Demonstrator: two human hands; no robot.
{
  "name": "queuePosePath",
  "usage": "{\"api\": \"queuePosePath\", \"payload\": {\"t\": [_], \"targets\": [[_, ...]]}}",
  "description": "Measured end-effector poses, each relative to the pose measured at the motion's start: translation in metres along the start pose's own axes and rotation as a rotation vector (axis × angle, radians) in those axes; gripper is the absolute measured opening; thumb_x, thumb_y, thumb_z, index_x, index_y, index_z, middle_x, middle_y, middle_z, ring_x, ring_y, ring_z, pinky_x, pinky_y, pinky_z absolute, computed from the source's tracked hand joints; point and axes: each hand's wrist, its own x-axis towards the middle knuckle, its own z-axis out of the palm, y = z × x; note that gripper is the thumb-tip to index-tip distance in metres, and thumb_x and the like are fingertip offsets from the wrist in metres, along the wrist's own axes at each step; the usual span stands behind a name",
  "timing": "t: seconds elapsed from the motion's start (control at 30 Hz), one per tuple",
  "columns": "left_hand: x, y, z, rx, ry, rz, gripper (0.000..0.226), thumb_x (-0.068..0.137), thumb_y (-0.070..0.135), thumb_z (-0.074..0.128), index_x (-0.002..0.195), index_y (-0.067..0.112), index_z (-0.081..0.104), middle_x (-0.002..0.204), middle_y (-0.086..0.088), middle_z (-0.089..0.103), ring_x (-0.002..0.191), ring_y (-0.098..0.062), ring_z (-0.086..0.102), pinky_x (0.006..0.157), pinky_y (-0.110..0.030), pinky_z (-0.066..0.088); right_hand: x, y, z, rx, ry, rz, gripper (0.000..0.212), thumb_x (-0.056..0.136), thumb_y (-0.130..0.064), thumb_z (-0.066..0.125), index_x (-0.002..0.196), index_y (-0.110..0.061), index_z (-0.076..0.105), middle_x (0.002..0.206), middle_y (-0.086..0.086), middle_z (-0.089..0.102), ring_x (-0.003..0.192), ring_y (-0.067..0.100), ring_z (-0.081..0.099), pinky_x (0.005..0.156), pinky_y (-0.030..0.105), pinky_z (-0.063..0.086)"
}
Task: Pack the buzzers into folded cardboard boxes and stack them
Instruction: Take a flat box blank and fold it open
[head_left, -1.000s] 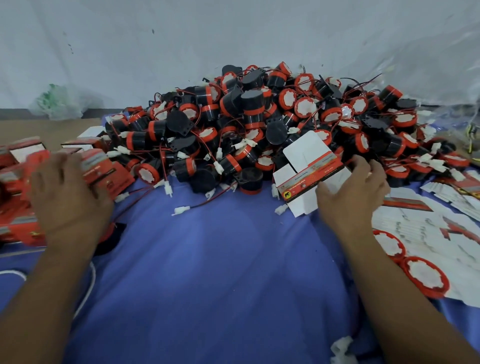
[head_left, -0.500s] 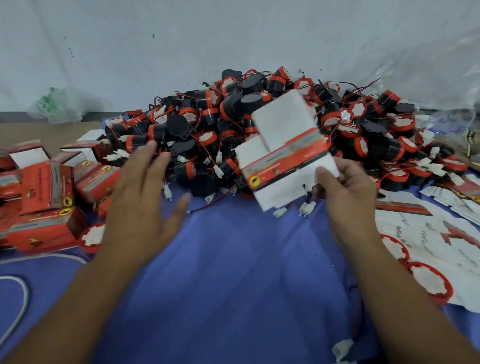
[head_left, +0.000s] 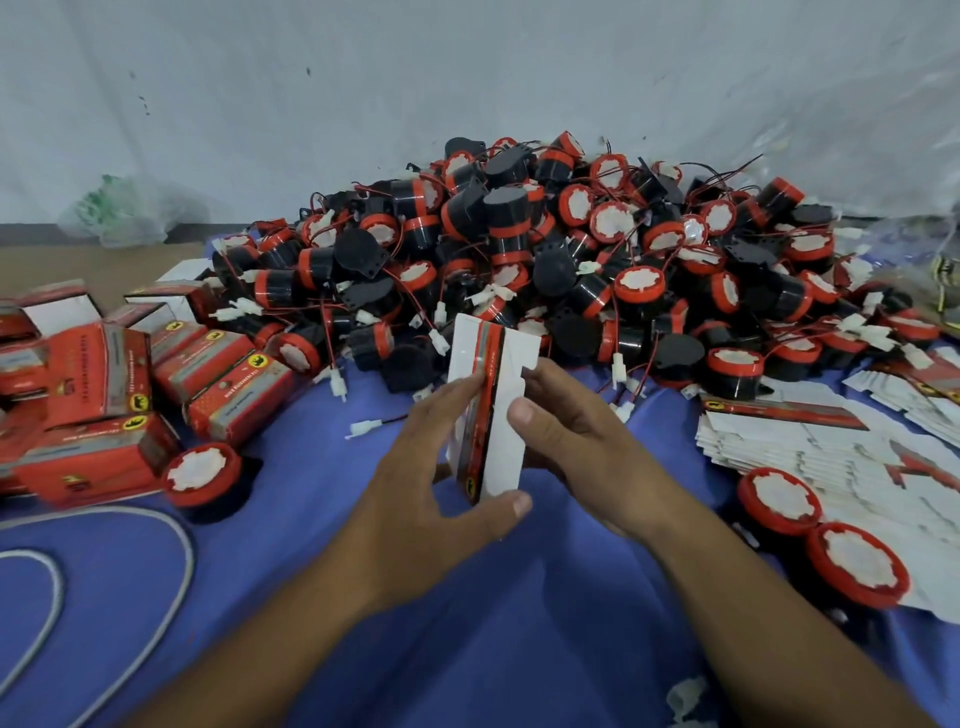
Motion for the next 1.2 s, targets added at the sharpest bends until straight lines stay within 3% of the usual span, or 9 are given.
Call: {"api": "queuePosePath", "payload": {"t": [0.17,0.3,0.37,0.47,0.53,0.67,0.87,1.1,1.2], "targets": [[-0.002,-0.009,-0.001,-0.184,-0.095,0.005,0.072,0.087,0.036,0.060,0.151,0.040,0.028,0.159,0.022,0.027,0.149,-0.005,0.022,0.117,-0.043,0.034,-0.001,-0.001,-0.002,-0.045,-0.007,0.051,0.075,0.081,-0.064,0.068,0.145,-0.035,0.042,0.144,-0.003,0.053,0.126,0.021,0.059,0.099,0.046,0.054],[-0.003,-0.010,-0.001,-0.224,-0.084,0.030,0.058,0.090,0.028,0.043,0.147,0.034,0.033,0.154,0.027,0.034,0.146,-0.001,0.028,0.115,-0.020,0.029,0.000,0.003,-0.001,-0.002,0.004,0.082,0.075,0.080,-0.066,0.069,0.145,-0.038,0.042,0.141,-0.001,0.054,0.127,0.023,0.058,0.092,0.053,0.056],[-0.004,-0.010,-0.001,-0.169,-0.017,0.013,0.054,0.092,0.034,0.038,0.145,0.041,0.034,0.148,0.032,0.040,0.140,0.001,0.038,0.111,-0.021,0.034,-0.001,0.004,-0.003,-0.024,-0.015,0.082,0.075,0.080,-0.067,0.068,0.145,-0.041,0.040,0.142,-0.003,0.052,0.125,0.022,0.059,0.087,0.047,0.058],[-0.005,-0.010,0.000,-0.008,0.054,0.002,0.054,0.093,0.043,0.040,0.143,0.060,0.026,0.118,0.019,0.067,0.098,-0.012,0.068,0.085,-0.042,0.053,-0.002,0.006,0.000,-0.197,-0.084,0.070,0.085,0.077,-0.065,0.072,0.149,-0.045,0.031,0.147,-0.018,0.044,0.124,0.015,0.059,0.086,0.037,0.059],[-0.004,-0.011,0.002,0.050,0.092,0.019,0.060,0.093,0.036,0.048,0.142,0.061,0.023,0.111,0.023,0.068,0.085,-0.012,0.070,0.069,-0.036,0.057,-0.002,0.010,0.005,-0.328,-0.121,0.059,0.091,0.076,-0.061,0.076,0.150,-0.048,0.026,0.148,-0.027,0.039,0.129,0.007,0.053,0.087,0.038,0.059],[-0.001,-0.021,0.000,-0.002,0.146,-0.038,0.070,0.084,0.021,0.057,0.145,0.046,0.031,0.117,0.031,0.063,0.103,0.004,0.065,0.077,-0.008,0.050,-0.001,0.016,0.011,-0.451,-0.113,0.028,0.091,0.080,-0.056,0.075,0.153,-0.047,0.021,0.149,-0.027,0.035,0.136,-0.002,0.040,0.097,0.030,0.053],[0.002,-0.025,-0.001,-0.102,0.064,-0.046,0.083,0.086,-0.003,0.054,0.152,0.038,0.023,0.134,0.027,0.055,0.126,0.001,0.053,0.094,-0.012,0.047,-0.001,0.017,0.012,-0.585,-0.024,-0.002,0.092,0.082,-0.053,0.074,0.155,-0.041,0.019,0.154,-0.026,0.029,0.142,-0.007,0.027,0.115,0.025,0.031],[0.004,-0.019,-0.009,-0.199,0.006,0.000,0.088,0.083,0.001,0.059,0.157,0.025,0.018,0.142,0.008,0.052,0.127,-0.007,0.054,0.093,-0.016,0.050,-0.002,0.014,0.010,-0.574,0.022,-0.052,0.092,0.081,-0.052,0.075,0.155,-0.035,0.022,0.152,-0.020,0.034,0.139,0.006,0.039,0.105,0.034,0.047],[0.003,-0.014,-0.010,-0.321,-0.106,0.008,0.105,0.071,0.000,0.059,0.158,0.028,0.007,0.128,0.005,0.058,0.098,-0.010,0.062,0.072,-0.019,0.052,-0.002,0.013,0.008,-0.572,0.024,-0.014,0.095,0.077,-0.055,0.073,0.153,-0.042,0.020,0.147,-0.026,0.036,0.134,-0.002,0.042,0.097,0.025,0.051]]}}
